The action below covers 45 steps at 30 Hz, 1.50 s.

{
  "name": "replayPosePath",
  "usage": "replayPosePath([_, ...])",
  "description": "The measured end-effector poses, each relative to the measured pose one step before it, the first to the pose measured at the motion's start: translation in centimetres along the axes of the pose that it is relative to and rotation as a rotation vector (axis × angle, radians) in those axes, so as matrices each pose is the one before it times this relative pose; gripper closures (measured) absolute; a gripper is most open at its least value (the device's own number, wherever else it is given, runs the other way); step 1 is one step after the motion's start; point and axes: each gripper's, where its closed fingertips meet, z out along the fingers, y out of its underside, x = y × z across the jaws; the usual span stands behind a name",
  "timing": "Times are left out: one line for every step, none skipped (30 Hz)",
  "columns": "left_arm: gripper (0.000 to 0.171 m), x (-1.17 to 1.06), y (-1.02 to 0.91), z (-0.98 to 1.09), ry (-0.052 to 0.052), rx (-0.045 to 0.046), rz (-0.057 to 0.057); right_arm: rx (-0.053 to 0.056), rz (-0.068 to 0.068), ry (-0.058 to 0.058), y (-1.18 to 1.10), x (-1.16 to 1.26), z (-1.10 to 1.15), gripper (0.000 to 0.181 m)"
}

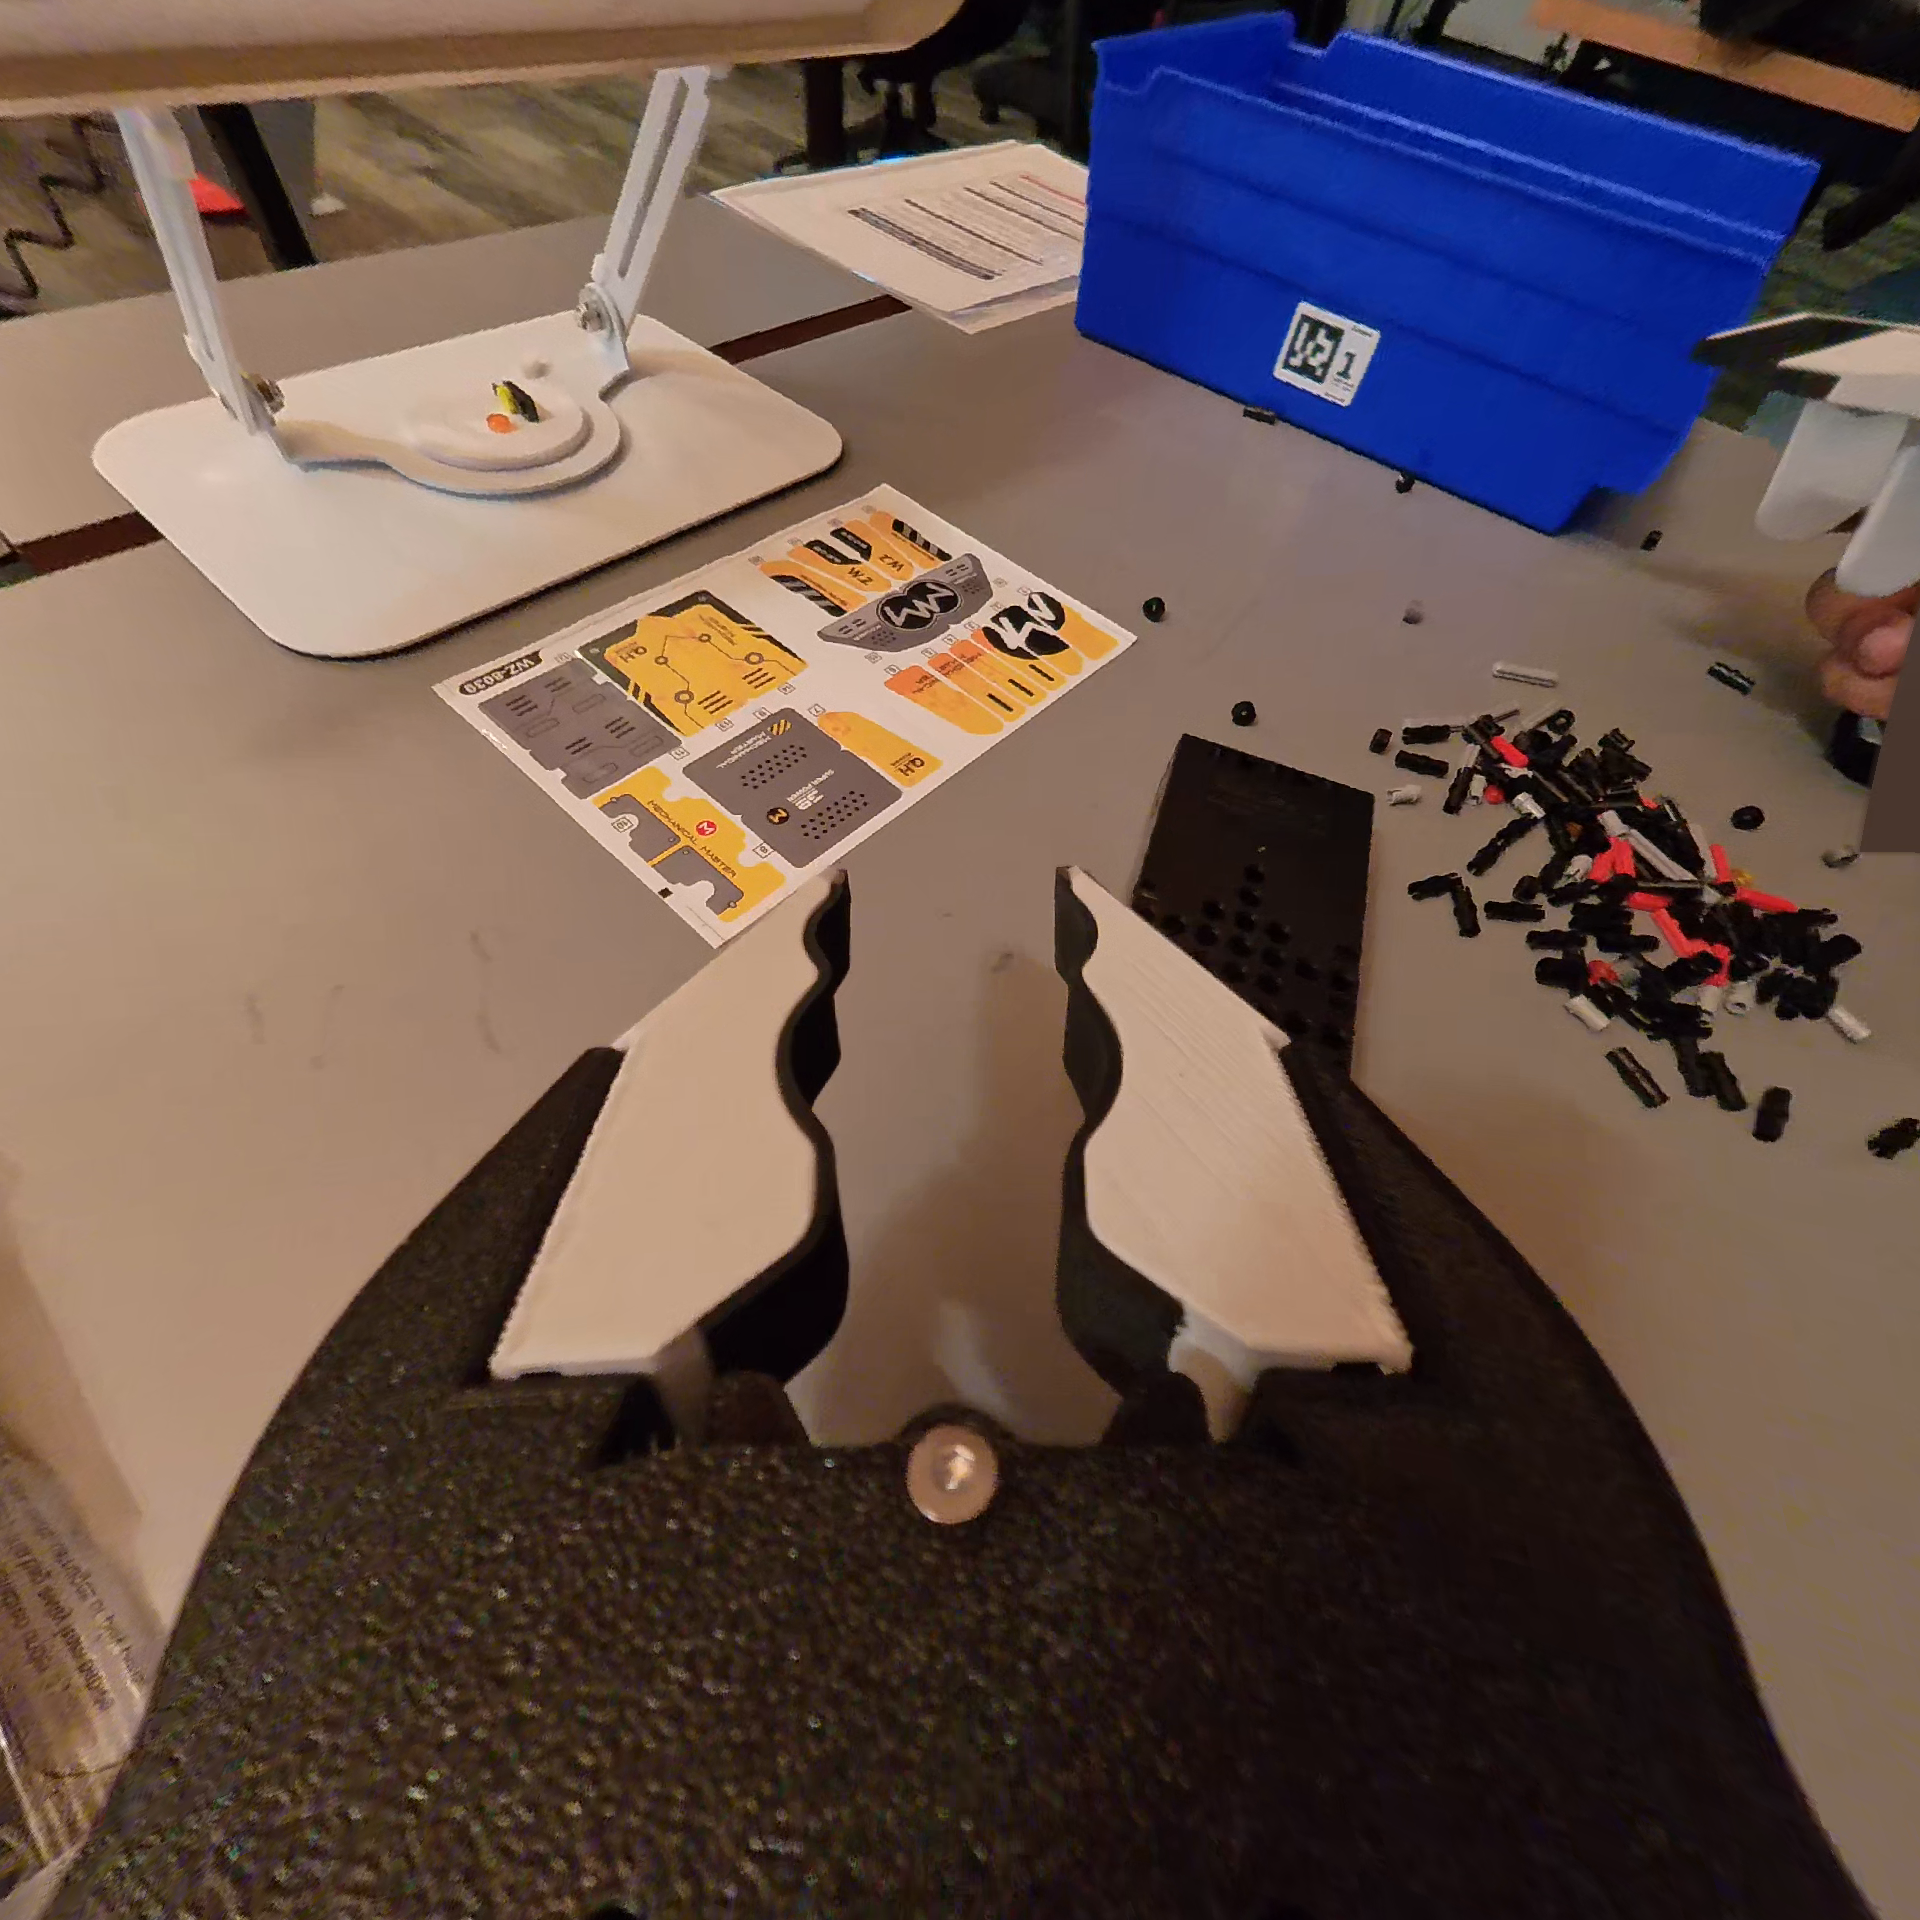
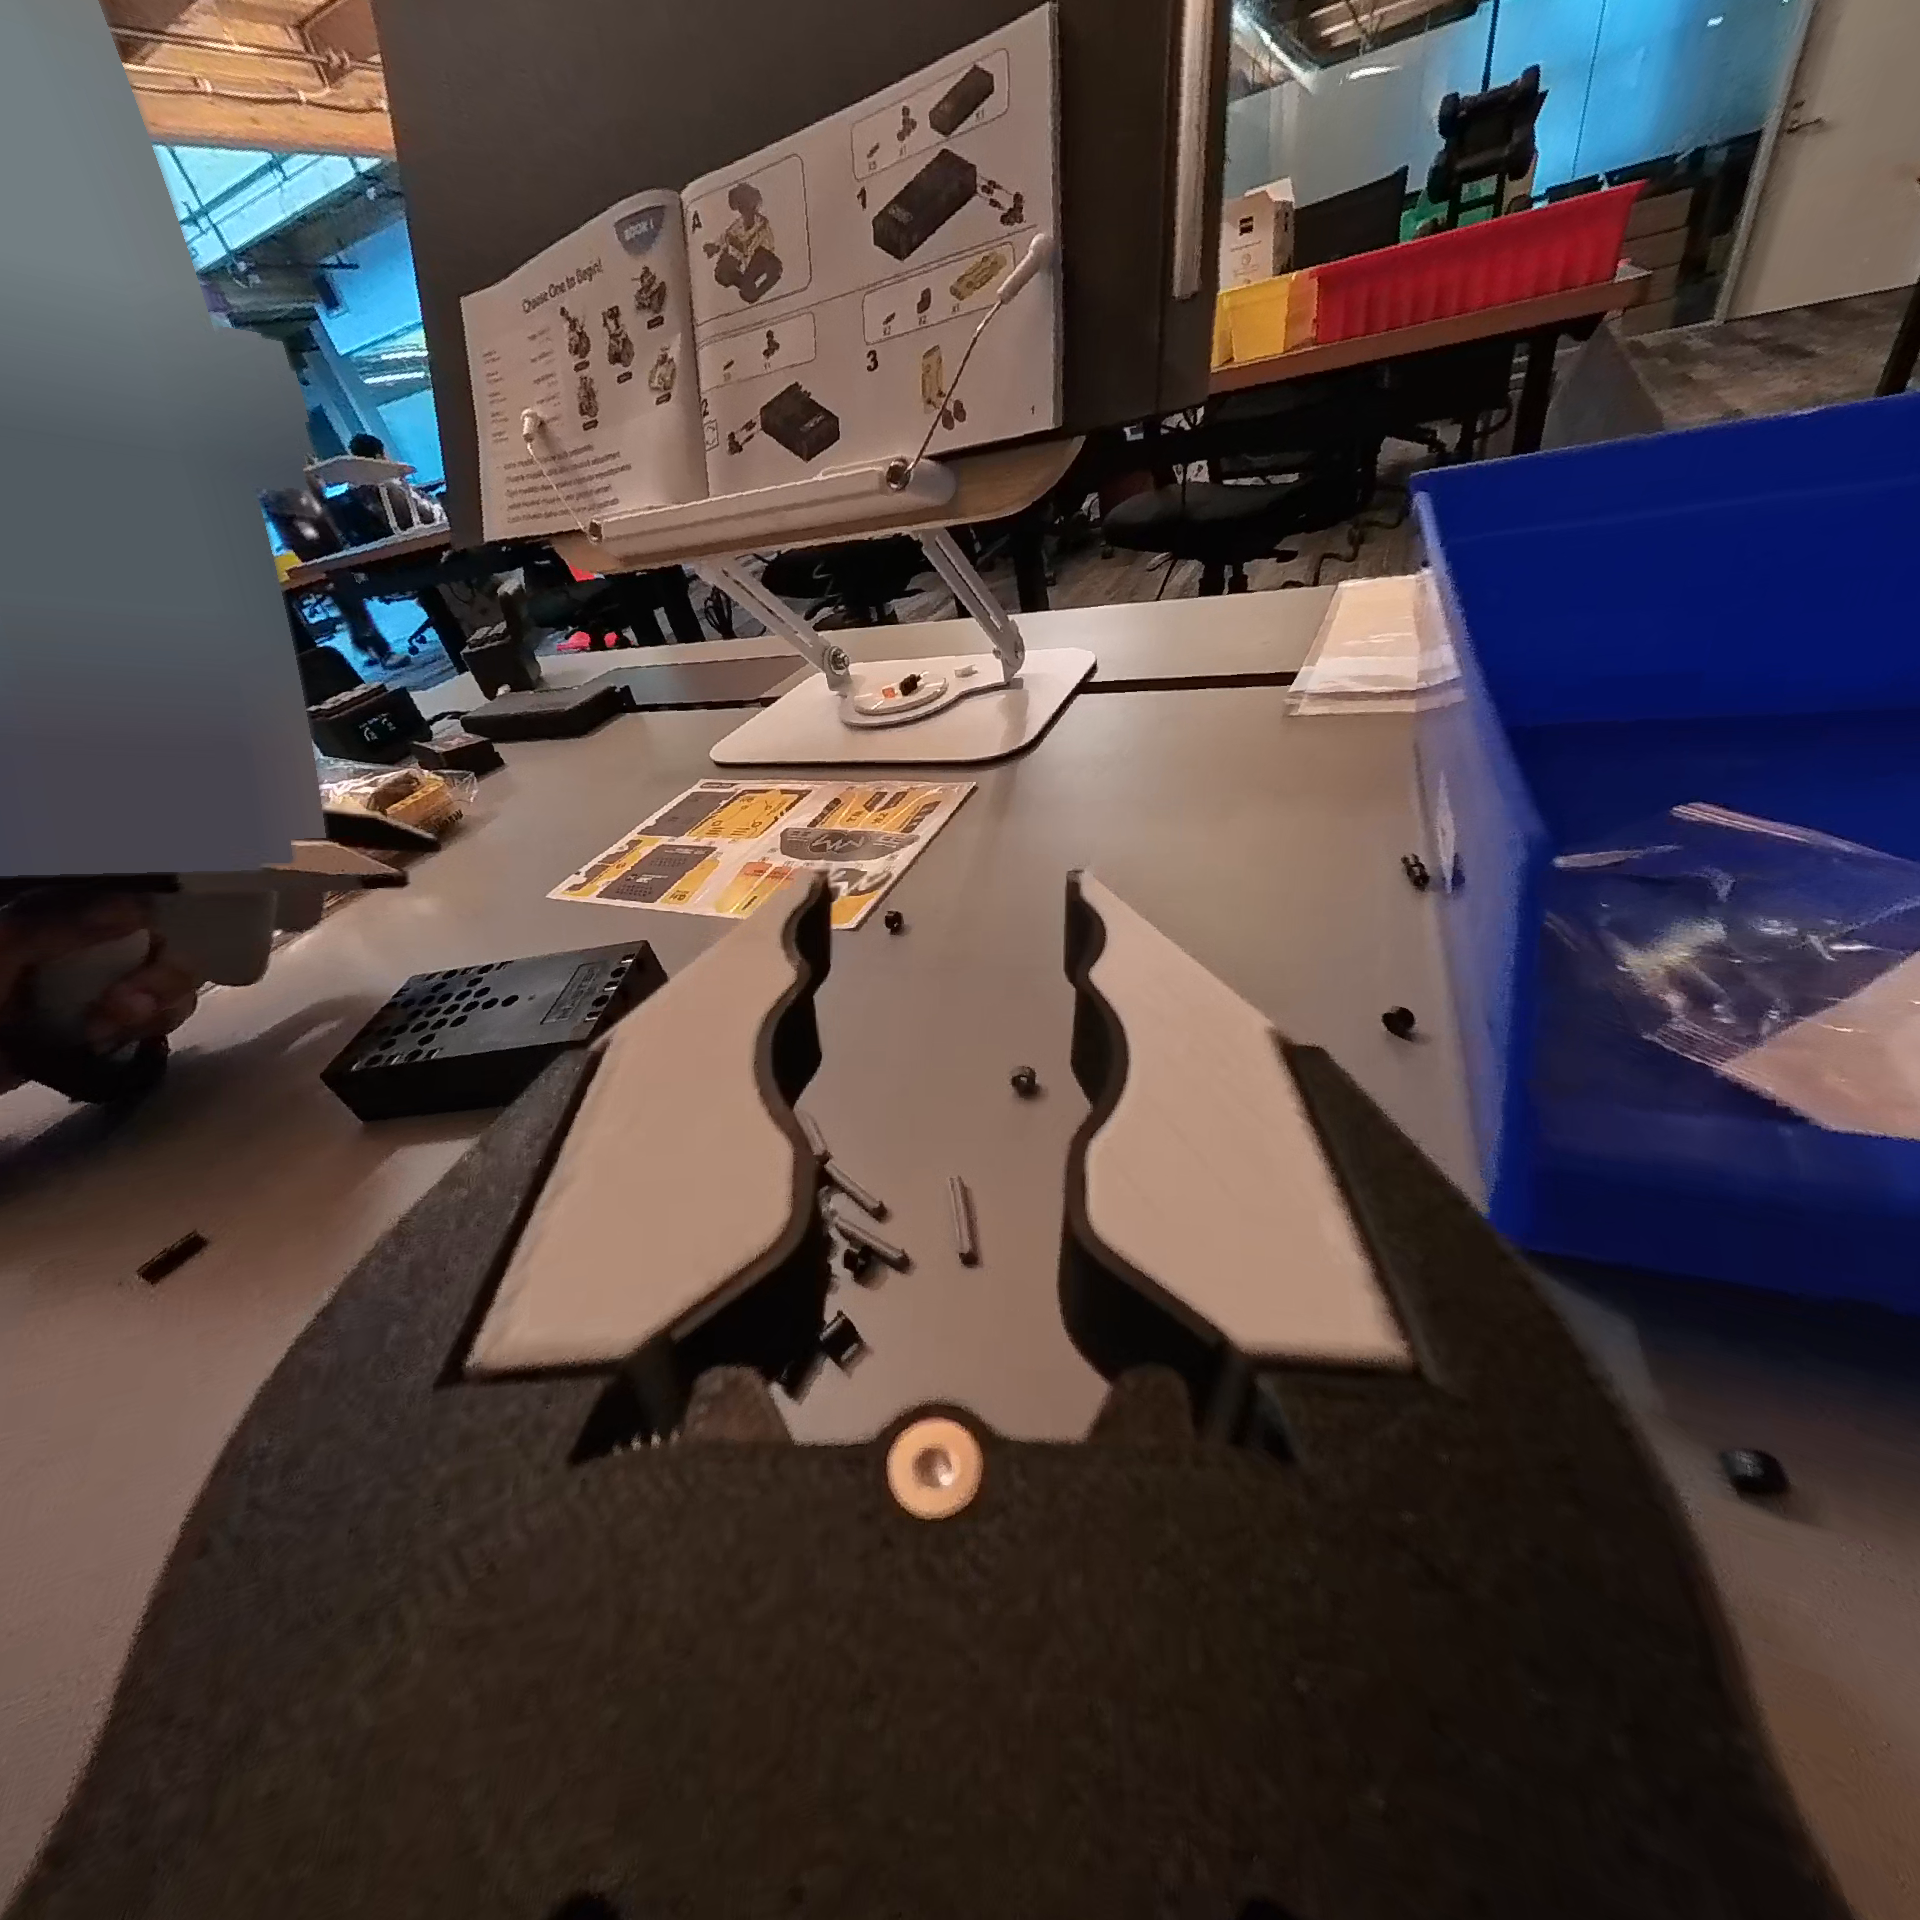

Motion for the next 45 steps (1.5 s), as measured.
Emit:
replayPosePath([0.133, -0.273, 0.067, 0.066, -0.0095, -0.00554, -0.0135, -0.0085, -0.0044, -0.0081, 0.104, -0.15, 0.081, 0.136])
replayPosePath([0.133, -0.353, 0.088, 0.074, -0.017, -0.00677, -0.0134, -0.01, -0.0053, -0.0081, 0.123, -0.15, 0.111, 0.136])
replayPosePath([0.133, -0.226, 0.133, 0.127, -0.0103, -0.01056, -0.0083, -0.0111, -0.0069, -0.0091, 0.141, -0.18, 0.115, 0.136])
replayPosePath([0.133, -0.039, 0.174, 0.16, -0.0002, -0.01402, -0.0028, -0.0117, -0.0083, -0.008, 0.143, -0.194, 0.124, 0.136])
replayPosePath([0.133, -0.025, 0.199, 0.189, -0.0015, -0.01651, -0.0005, -0.012, -0.008, -0.0037, 0.141, -0.124, 0.123, 0.136])
replayPosePath([0.133, -0.054, 0.215, 0.196, -0.0055, -0.01731, 0.0007, -0.0114, -0.0071, -0.0024, 0.15, -0.108, 0.119, 0.136])
replayPosePath([0.133, -0.011, 0.197, 0.176, -0.0026, -0.01583, 0.0034, -0.0101, -0.0056, -0.0016, 0.114, -0.07, 0.114, 0.136])
replayPosePath([0.133, 0.042, 0.157, 0.149, -0.0014, -0.0124, 0.005, -0.0077, -0.0038, 0.0003, 0.094, -0.016, 0.11, 0.136])
replayPosePath([0.133, 0.026, 0.105, 0.089, -0.0031, -0.00848, 0.0062, -0.0043, -0.0021, 0.0026, 0.033, 0.059, 0.086, 0.136])
replayPosePath([0.133, 0.011, 0.05, 0.053, -0.0049, -0.00434, 0.0067, -0.0019, 0.0001, 0.0043, 0.006, 0.115, 0.07, 0.136])
replayPosePath([0.133, 0.042, 0.017, 0.025, -0.0025, -0.00181, 0.0064, -0.0007, 0.0026, 0.0046, -0.003, 0.141, 0.047, 0.136])
replayPosePath([0.133, 0.022, 0.007, 0.012, -0.0014, -0.00061, 0.004, 0.0004, 0.005, 0.0034, -0.019, 0.144, 0.022, 0.136])
replayPosePath([0.133, 0.006, 0.015, 0.001, 0.0002, -0.00026, 0.0007, 0.0012, 0.007, 0.002, -0.022, 0.13, 0.008, 0.136])
replayPosePath([0.133, -0.006, -0.004, -0.004, 0.0016, 0.00013, -0.0024, 0.0016, 0.0085, 0.0011, -0.018, 0.117, -0.008, 0.136])
replayPosePath([0.133, -0.033, -0.008, 0.002, 0.0021, 0.0007, -0.0051, 0.0015, 0.0097, 0.0004, -0.03, 0.118, -0.012, 0.136])
replayPosePath([0.133, -0.051, -0.006, -0.006, 0.0028, 0.00034, -0.0077, 0.0006, 0.01, -0.0013, 0.0, 0.085, -0.005, 0.136])
replayPosePath([0.133, -0.063, -0.001, 0.005, 0.0037, -0.00025, -0.0095, -0.0003, 0.0101, -0.0018, 0.005, 0.089, 0.008, 0.136])
replayPosePath([0.133, -0.061, 0.005, 0.005, 0.0044, -0.00011, -0.0104, -0.0004, 0.0099, -0.001, -0.002, 0.089, 0.006, 0.136])
replayPosePath([0.133, -0.064, 0.003, 0.006, 0.0051, -0.00059, -0.0112, -0.0006, 0.0092, -0.0021, 0.011, 0.073, 0.007, 0.136])
replayPosePath([0.133, -0.06, 0.019, 0.023, 0.0061, -0.00142, -0.0122, -0.001, 0.0086, -0.0016, 0.015, 0.074, 0.015, 0.136])
replayPosePath([0.133, -0.081, 0.048, 0.044, 0.0053, -0.00415, -0.0135, -0.0008, 0.0081, -0.001, 0.011, 0.086, 0.016, 0.136])
replayPosePath([0.133, -0.07, 0.048, 0.057, 0.0068, -0.00432, -0.0132, -0.0007, 0.0074, -0.002, 0.005, 0.055, 0.007, 0.136])
replayPosePath([0.133, -0.062, 0.041, 0.034, 0.0061, -0.0033, -0.0128, -0.0007, 0.0063, -0.0018, 0.009, 0.046, 0.008, 0.136])
replayPosePath([0.133, -0.079, 0.017, 0.027, 0.0047, -0.0019, -0.0121, -0.0006, 0.0049, -0.001, 0.014, 0.038, 0.012, 0.136])
replayPosePath([0.133, -0.08, 0.014, 0.01, 0.003, -0.00107, -0.0106, -0.0005, 0.0033, -0.0011, 0.0, 0.022, 0.002, 0.136])
replayPosePath([0.133, -0.057, 0.005, 0.015, 0.0028, -0.00094, -0.0088, -0.0006, 0.002, -0.001, 0.007, 0.014, 0.003, 0.136])
replayPosePath([0.133, -0.029, 0.017, 0.012, 0.0033, -0.00109, -0.0064, -0.0007, 0.001, -0.0008, 0.011, 0.005, 0.014, 0.136])
replayPosePath([0.133, -0.018, 0.026, 0.028, 0.0005, -0.00213, -0.0026, -0.0007, 0.0006, -0.0008, 0.004, 0.004, 0.003, 0.136])
replayPosePath([0.133, 0.014, 0.044, 0.033, 0.0006, -0.00378, 0.0017, -0.0007, 0.0003, -0.0005, 0.017, -0.006, 0.006, 0.136])
replayPosePath([0.133, 0.032, 0.056, 0.057, -0.0014, -0.00473, 0.0042, -0.0003, 0.0, -0.0001, 0.0, 0.008, 0.006, 0.136])
replayPosePath([0.133, 0.028, 0.052, 0.045, -0.0038, -0.00481, 0.0064, -0.0001, -0.0001, -0.0001, 0.001, -0.001, -0.001, 0.136])
replayPosePath([0.133, 0.042, 0.062, 0.048, -0.0033, -0.00452, 0.0076, 0.0, -0.0006, -0.0003, 0.002, -0.009, 0.001, 0.137])
replayPosePath([0.133, 0.04, 0.055, 0.051, -0.0031, -0.00438, 0.007, -0.0001, -0.0011, -0.0002, -0.006, -0.007, -0.001, 0.137])
replayPosePath([0.133, 0.033, 0.047, 0.049, -0.0023, -0.00436, 0.0054, -0.0004, -0.0012, -0.0001, 0.009, -0.012, 0.009, 0.136])
replayPosePath([0.133, 0.014, 0.048, 0.035, -0.0011, -0.0037, 0.0028, -0.0007, -0.0012, -0.0003, 0.013, -0.015, 0.007, 0.136])
replayPosePath([0.133, 0.007, 0.031, 0.027, -0.0001, -0.00232, 0.0004, -0.0004, -0.0012, -0.0003, 0.001, -0.018, -0.002, 0.137])
replayPosePath([0.133, -0.017, 0.011, 0.005, 0.0, -0.00098, -0.0017, 0.0, -0.001, 0.0, 0.002, -0.003, 0.001, 0.137])
replayPosePath([0.133, -0.026, -0.001, 0.0, 0.0007, -0.00008, -0.0027, 0.0, -0.0003, 0.0, 0.0, 0.003, 0.0, 0.137])
replayPosePath([0.133, -0.021, -0.006, -0.004, 0.0011, 0.00063, -0.0033, 0.0, 0.0001, 0.0, 0.01, 0.002, 0.001, 0.137])
replayPosePath([0.133, -0.026, -0.014, -0.015, 0.0008, 0.00092, -0.0033, -0.0001, 0.0005, -0.0001, -0.003, 0.006, 0.008, 0.137])
replayPosePath([0.133, -0.032, 0.001, 0.008, 0.0009, 0.0001, -0.0031, -0.0003, 0.0008, -0.0002, 0.009, 0.014, -0.003, 0.137])
replayPosePath([0.133, -0.006, 0.005, 0.002, 0.0013, -0.00057, -0.0025, -0.0003, 0.0011, -0.0001, -0.005, 0.02, 0.005, 0.137])
replayPosePath([0.133, -0.011, 0.015, 0.012, 0.001, -0.00101, -0.0021, -0.0002, 0.0015, -0.0003, 0.005, 0.017, -0.003, 0.137])
replayPosePath([0.133, -0.009, 0.017, 0.017, 0.0011, -0.00148, -0.0017, -0.0001, 0.002, -0.0003, 0.011, 0.017, 0.009, 0.137])
replayPosePath([0.133, -0.004, 0.023, 0.014, 0.001, -0.00163, -0.0013, 0.0001, 0.0022, -0.0004, -0.004, 0.03, -0.003, 0.137])
